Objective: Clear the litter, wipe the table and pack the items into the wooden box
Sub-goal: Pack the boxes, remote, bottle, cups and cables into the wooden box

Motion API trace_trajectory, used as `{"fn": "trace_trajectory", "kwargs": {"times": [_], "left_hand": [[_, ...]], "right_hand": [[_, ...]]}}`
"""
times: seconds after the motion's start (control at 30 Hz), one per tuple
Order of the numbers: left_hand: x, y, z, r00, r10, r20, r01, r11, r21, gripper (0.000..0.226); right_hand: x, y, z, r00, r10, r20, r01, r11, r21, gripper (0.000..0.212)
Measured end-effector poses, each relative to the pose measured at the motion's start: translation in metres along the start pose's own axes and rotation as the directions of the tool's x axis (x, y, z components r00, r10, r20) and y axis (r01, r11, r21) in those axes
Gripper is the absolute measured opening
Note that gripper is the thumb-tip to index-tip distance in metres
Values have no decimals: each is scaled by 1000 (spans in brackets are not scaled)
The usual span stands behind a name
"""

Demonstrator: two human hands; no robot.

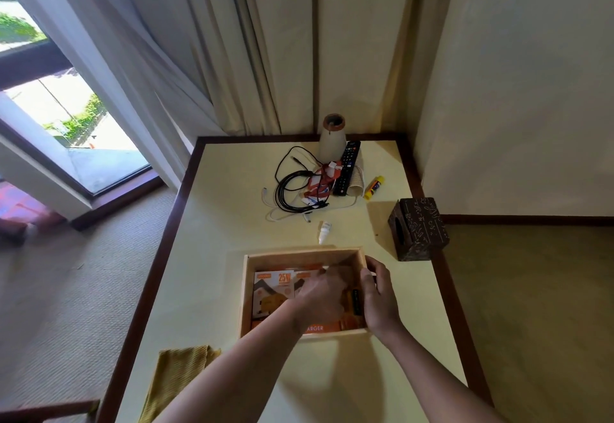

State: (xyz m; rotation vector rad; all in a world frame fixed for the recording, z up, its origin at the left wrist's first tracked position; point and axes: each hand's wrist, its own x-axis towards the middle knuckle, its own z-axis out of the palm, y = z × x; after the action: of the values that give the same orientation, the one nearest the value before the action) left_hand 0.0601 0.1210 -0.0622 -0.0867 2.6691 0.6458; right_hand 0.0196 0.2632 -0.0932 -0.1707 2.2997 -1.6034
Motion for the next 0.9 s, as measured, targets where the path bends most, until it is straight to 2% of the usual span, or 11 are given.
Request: {"fn": "trace_trajectory", "kwargs": {"times": [0.1, 0.17, 0.27, 0.37, 0.47, 0.57, 0.63, 0.73, 0.9], "left_hand": [[-2, -3, 5, 999, 43, -16, -42, 997, 65, 24], [-4, -6, 8, 996, 61, -65, -60, 998, 14, 23], [-14, -11, 7, 969, 80, -235, -113, 985, -132, 33], [-31, -15, -8, 894, 100, -437, -226, 942, -248, 30], [-38, -30, -34, 833, -54, -551, -146, 939, -313, 25], [-28, -57, -53, 763, -174, -622, -11, 959, -282, 23], [-14, -76, -63, 747, -224, -626, 58, 960, -274, 25], [11, -102, -73, 768, -248, -590, 129, 963, -237, 23], [69, -124, -93, 812, -277, -514, 154, 951, -269, 22]], "right_hand": [[0, -1, 0, 1000, 0, -13, 0, 1000, -11, 42], [-1, -1, 0, 1000, 2, -15, -3, 999, -37, 46], [-2, -3, 1, 1000, 20, -23, -22, 997, -77, 50], [2, -10, 2, 1000, 19, -20, -21, 992, -128, 35], [7, -20, 2, 1000, 13, -26, -19, 974, -225, 29], [19, -34, 7, 1000, -23, -20, 15, 942, -336, 36], [33, -42, 13, 999, -48, -1, 44, 916, -399, 37], [65, -54, 22, 998, -65, -5, 56, 897, -438, 31], [132, -78, 33, 989, -125, -78, 83, 908, -410, 17]]}}
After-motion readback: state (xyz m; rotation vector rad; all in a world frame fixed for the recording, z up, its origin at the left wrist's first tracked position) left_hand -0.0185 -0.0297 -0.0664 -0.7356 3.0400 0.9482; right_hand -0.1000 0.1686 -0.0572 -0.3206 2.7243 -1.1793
